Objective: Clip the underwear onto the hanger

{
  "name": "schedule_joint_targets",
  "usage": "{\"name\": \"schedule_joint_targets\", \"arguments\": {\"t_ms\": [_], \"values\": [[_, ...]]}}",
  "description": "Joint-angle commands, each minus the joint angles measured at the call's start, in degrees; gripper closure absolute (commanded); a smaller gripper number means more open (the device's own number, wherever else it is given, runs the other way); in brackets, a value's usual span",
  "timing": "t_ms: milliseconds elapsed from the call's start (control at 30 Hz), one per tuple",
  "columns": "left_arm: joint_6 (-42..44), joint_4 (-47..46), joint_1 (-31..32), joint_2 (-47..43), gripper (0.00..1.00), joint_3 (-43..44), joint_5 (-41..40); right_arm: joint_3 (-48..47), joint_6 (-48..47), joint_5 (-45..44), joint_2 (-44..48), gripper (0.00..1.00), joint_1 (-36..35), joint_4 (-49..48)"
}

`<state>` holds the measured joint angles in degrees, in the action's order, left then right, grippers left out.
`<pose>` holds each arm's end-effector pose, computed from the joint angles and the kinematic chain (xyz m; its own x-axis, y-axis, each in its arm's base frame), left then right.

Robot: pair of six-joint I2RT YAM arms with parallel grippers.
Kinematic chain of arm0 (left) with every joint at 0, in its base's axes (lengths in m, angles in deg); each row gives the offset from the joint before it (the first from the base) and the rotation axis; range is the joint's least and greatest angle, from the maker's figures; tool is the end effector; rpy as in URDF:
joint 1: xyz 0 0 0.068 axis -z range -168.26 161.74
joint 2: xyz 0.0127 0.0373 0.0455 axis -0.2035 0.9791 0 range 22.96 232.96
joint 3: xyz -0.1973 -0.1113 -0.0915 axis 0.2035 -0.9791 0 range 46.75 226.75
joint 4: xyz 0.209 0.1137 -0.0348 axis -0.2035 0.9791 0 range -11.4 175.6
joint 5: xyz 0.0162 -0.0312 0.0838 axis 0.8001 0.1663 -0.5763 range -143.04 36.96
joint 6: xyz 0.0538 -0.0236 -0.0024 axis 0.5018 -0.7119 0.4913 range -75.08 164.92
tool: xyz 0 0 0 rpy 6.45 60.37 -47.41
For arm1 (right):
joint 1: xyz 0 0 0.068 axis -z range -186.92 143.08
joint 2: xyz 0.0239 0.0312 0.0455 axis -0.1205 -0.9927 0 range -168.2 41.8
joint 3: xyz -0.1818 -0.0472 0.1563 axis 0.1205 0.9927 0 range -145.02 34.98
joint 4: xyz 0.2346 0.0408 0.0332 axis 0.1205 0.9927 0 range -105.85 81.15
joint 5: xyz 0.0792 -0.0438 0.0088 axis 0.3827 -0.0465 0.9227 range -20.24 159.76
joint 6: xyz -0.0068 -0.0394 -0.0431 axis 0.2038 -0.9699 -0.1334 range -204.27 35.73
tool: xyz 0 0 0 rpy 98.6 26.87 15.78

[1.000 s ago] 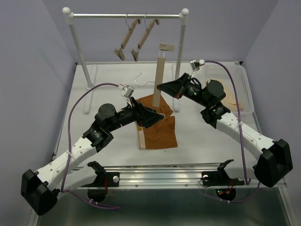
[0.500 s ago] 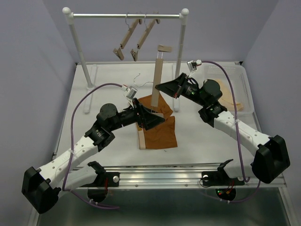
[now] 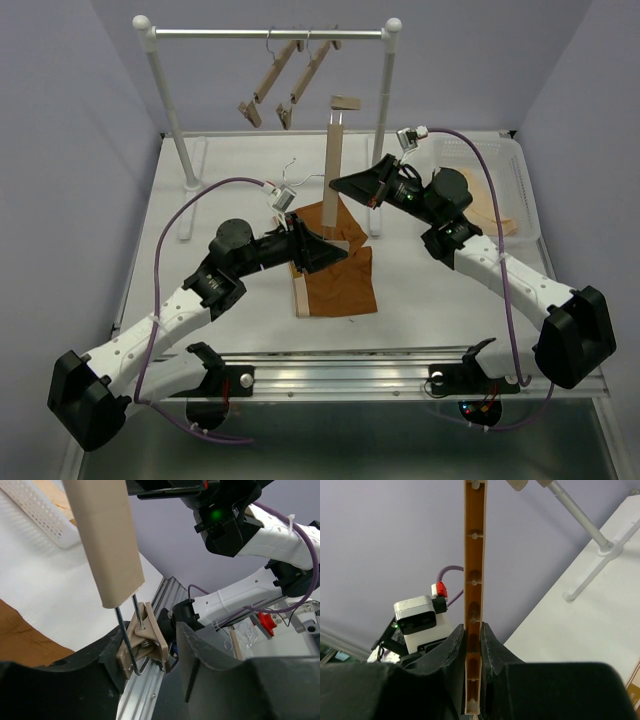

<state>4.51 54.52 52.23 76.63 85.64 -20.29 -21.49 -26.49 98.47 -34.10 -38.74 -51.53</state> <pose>0.1523 -0.1602 0.3214 -0.5236 -0.2697 -0.8081 0.8047 0.1550 -0.5731 0.2437 0.1753 0.3546 -0.5961 0.5034 -0.6255 -0.6566 0.1428 0.7406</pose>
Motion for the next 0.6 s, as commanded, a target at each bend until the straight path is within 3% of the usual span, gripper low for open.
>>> {"name": "schedule_joint_targets", "arguments": {"t_ms": [0,100,233,333,567], "values": [[1.20,-3.44,0.38,-0.67,0.52,1.01,2.67,-2.95,-0.30,0.12,-0.39,0.99,0.44,-4.57],[1.81,-2.74,0.38,-1.20,0.62,1.18,2.93,-2.95,-0.56,0.29,-0.48,0.99,0.44,-4.40],[2.17,-2.38,0.29,-1.55,0.88,1.45,3.02,-2.95,-1.17,0.56,-0.30,0.99,0.44,-4.13],[2.17,-2.20,0.38,-1.20,1.00,1.53,3.02,-2.68,-1.35,0.56,-0.22,0.99,0.44,-3.78],[2.35,-2.20,0.38,-0.76,1.00,2.06,2.58,-3.65,-2.58,2.40,-1.18,0.99,0.44,-1.41]]}}
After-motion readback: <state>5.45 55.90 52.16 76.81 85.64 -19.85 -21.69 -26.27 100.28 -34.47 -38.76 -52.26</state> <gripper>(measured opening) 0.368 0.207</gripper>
